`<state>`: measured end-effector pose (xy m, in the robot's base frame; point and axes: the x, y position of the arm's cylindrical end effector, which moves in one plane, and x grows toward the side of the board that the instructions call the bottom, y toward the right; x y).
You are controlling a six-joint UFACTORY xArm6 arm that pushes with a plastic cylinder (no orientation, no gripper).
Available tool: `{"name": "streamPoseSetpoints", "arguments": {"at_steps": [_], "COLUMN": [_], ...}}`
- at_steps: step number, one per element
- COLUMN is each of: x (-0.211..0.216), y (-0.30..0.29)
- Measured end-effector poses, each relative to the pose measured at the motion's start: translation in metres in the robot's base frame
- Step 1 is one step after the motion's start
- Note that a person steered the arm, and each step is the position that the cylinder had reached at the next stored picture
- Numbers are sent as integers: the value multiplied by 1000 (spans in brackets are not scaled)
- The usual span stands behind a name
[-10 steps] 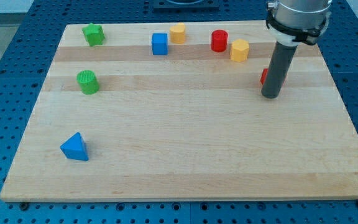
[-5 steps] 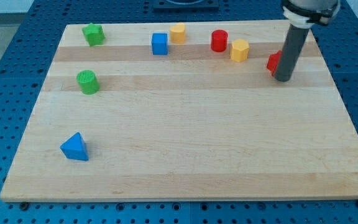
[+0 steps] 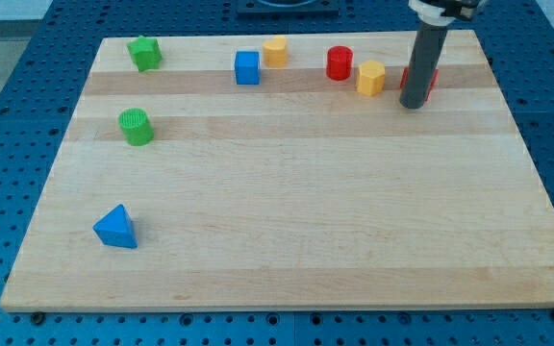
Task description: Push the red star a bit up
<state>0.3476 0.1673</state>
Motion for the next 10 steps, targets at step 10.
{"name": "streamPoseSetpoints", "arguments": {"at_steps": [10], "x": [-54], "y": [11]}}
